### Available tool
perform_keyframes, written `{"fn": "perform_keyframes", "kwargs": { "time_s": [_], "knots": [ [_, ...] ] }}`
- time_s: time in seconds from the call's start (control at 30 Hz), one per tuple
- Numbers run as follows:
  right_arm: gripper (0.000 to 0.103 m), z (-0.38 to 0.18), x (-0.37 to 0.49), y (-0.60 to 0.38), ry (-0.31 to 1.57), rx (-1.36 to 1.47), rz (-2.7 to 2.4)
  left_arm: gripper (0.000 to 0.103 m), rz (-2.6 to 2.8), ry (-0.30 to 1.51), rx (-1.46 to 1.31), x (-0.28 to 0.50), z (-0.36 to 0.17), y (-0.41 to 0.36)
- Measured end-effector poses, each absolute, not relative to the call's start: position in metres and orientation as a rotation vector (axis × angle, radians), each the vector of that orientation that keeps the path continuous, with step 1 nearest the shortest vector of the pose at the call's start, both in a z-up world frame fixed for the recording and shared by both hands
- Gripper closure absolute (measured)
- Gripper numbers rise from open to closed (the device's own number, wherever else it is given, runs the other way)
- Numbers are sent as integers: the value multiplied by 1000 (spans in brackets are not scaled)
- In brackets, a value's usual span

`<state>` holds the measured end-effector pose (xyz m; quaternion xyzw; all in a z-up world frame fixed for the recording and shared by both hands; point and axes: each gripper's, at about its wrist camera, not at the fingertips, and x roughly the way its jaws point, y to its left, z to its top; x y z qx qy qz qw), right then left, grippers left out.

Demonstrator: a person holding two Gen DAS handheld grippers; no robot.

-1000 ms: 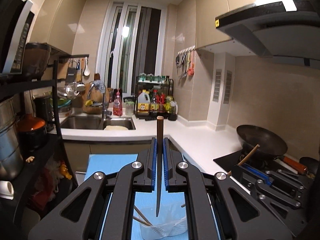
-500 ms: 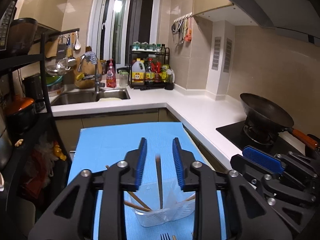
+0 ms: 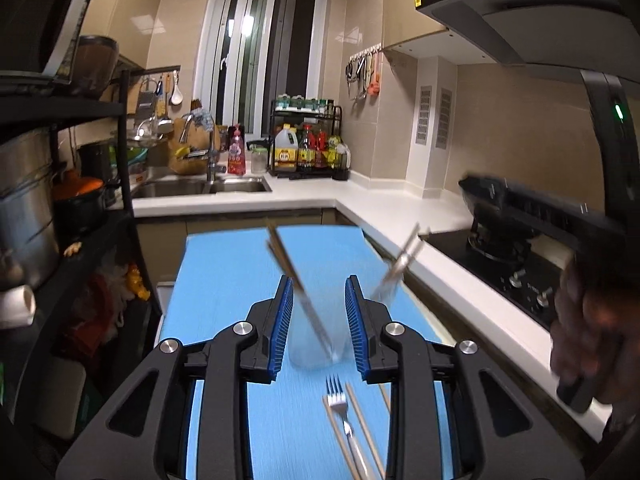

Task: Organize utensils
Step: 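Move both open tools back down to the remaining chopsticks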

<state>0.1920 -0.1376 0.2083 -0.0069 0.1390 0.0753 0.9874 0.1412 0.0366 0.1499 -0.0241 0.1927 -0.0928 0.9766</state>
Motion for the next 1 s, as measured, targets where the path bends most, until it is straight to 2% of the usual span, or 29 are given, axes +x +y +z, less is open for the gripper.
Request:
{"fn": "perform_keyframes", "kwargs": {
  "time_s": [0.33,0.63,0.77,0.83,0.93,1.0],
  "knots": [
    [79,189,112,-137,225,-7,153,77,-229,494,34,72,64,9],
    [80,96,59,-153,380,-16,134,77,-246,534,49,43,40,4],
    [82,46,55,-171,527,151,87,77,-237,535,-5,38,39,10],
    [82,33,53,-173,569,231,103,89,-221,529,-24,39,39,16],
    [87,19,53,-156,617,190,138,100,-206,551,-77,47,37,26],
    [87,12,56,-149,639,181,157,100,-207,579,-119,52,31,31]
  ]
}}
